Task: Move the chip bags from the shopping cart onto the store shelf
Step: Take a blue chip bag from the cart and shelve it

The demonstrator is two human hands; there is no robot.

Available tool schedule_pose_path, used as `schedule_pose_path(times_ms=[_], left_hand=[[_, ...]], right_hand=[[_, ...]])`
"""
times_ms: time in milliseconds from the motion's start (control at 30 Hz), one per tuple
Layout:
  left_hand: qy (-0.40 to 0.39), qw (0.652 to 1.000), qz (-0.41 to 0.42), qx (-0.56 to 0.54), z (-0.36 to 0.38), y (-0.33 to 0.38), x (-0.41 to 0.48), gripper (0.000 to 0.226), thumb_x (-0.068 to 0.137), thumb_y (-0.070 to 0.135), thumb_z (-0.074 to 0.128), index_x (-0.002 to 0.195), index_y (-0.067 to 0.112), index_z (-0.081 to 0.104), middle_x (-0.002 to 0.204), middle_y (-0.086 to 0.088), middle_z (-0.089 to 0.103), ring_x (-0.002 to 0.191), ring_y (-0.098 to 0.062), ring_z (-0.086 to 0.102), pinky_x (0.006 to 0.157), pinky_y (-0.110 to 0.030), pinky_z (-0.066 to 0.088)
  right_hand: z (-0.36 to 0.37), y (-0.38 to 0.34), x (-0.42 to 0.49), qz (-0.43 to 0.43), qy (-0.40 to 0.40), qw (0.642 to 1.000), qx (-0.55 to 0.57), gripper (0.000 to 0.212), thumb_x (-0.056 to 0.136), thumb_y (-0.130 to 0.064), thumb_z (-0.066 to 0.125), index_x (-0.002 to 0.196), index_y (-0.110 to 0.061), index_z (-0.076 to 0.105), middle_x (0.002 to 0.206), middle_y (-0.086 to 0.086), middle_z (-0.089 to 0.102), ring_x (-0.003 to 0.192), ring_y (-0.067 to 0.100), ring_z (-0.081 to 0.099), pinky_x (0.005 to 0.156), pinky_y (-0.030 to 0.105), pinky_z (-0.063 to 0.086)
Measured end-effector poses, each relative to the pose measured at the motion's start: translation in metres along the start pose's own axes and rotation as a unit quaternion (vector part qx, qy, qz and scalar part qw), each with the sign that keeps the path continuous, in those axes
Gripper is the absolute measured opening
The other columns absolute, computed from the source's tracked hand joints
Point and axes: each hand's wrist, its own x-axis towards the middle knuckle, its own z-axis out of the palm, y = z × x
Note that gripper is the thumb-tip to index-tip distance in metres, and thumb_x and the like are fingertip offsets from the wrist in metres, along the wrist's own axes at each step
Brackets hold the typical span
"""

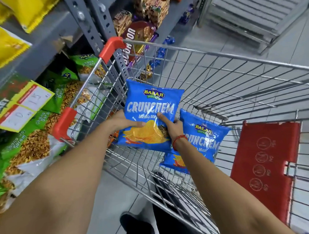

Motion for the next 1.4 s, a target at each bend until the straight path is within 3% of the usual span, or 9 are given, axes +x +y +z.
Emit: schedule_pose_path(times_ms=[167,267,467,733,833,1000,1167,1300,1400], left_hand=[[0.047,0.995,0.084,-0.030,-0.003,0.041,-0.050,0.053,0.062,0.019,0.086,0.108,0.025,0.059,0.111,0.003,0.067,0.099,-0.012,0.064,0.090,-0.032,0.053],[0.076,0.986,0.144,-0.029,-0.009,0.077,-0.095,0.041,0.071,0.009,0.080,0.102,0.024,0.059,0.094,0.015,0.064,0.084,-0.002,0.061,0.062,-0.004,0.049],[0.179,0.945,0.271,-0.029,-0.036,0.151,-0.198,0.043,0.073,0.008,0.078,0.099,0.025,0.048,0.086,0.023,0.051,0.076,0.007,0.051,0.052,0.003,0.040],[0.307,0.863,0.401,-0.011,-0.099,0.216,-0.330,0.059,0.046,0.051,0.084,0.096,0.036,0.056,0.100,0.024,0.063,0.084,0.018,0.059,0.082,-0.021,0.053],[0.384,0.819,0.427,0.000,-0.126,0.230,-0.379,0.088,0.033,0.072,0.079,0.109,0.031,0.059,0.110,0.014,0.068,0.101,-0.001,0.063,0.091,-0.035,0.052],[0.467,0.756,0.458,0.002,-0.170,0.237,-0.453,0.090,0.037,0.068,0.080,0.114,0.028,0.059,0.113,0.012,0.068,0.105,-0.006,0.062,0.093,-0.040,0.052],[0.529,0.705,0.472,-0.006,-0.206,0.234,-0.511,0.080,0.043,0.059,0.081,0.113,0.026,0.060,0.107,0.018,0.067,0.097,0.007,0.062,0.081,-0.018,0.052],[0.559,0.681,0.469,-0.061,-0.231,0.229,-0.534,0.078,0.045,0.051,0.087,0.110,0.020,0.059,0.109,0.006,0.070,0.097,-0.008,0.066,0.088,-0.037,0.054],[0.593,0.662,0.452,-0.076,-0.252,0.228,-0.552,0.084,0.039,0.062,0.084,0.111,0.025,0.060,0.109,0.008,0.070,0.098,-0.010,0.066,0.089,-0.040,0.054]], right_hand=[[-0.011,-0.052,-0.049,-0.089,-0.021,0.995,0.038,0.015,0.079,-0.022,0.076,0.074,-0.015,0.064,0.074,-0.001,0.070,0.067,0.013,0.068,0.061,0.023,0.056],[-0.009,-0.093,-0.085,-0.149,-0.022,0.987,0.056,0.013,0.076,-0.021,0.078,0.079,-0.012,0.068,0.082,0.005,0.072,0.073,0.018,0.071,0.068,0.029,0.060],[0.012,-0.184,-0.159,-0.257,-0.043,0.962,0.077,0.025,0.069,-0.026,0.083,0.083,-0.010,0.071,0.081,0.008,0.073,0.078,0.024,0.069,0.075,0.042,0.058],[0.057,-0.303,-0.286,-0.423,-0.139,0.888,0.112,0.008,0.073,-0.013,0.078,0.078,-0.018,0.073,0.070,-0.006,0.076,0.067,0.010,0.070,0.065,0.026,0.060],[0.081,-0.338,-0.329,-0.458,-0.181,0.863,0.115,0.008,0.072,-0.015,0.079,0.077,-0.018,0.073,0.067,-0.008,0.076,0.065,0.009,0.070,0.063,0.024,0.059],[0.133,-0.381,-0.389,-0.514,-0.251,0.812,0.116,0.008,0.071,-0.016,0.079,0.075,-0.017,0.073,0.066,-0.007,0.075,0.063,0.008,0.069,0.061,0.023,0.059],[0.196,-0.416,-0.432,-0.548,-0.310,0.770,0.100,0.010,0.071,-0.014,0.080,0.078,-0.015,0.074,0.070,-0.006,0.076,0.066,0.011,0.069,0.065,0.027,0.059],[0.236,-0.444,-0.456,-0.557,-0.342,0.754,0.064,0.032,0.064,-0.024,0.085,0.085,-0.003,0.074,0.091,0.013,0.077,0.079,0.021,0.068,0.076,0.044,0.058],[0.262,-0.458,-0.473,-0.565,-0.370,0.736,0.045,0.012,0.070,-0.019,0.082,0.073,-0.014,0.071,0.068,-0.006,0.075,0.067,0.012,0.070,0.068,0.029,0.059]])
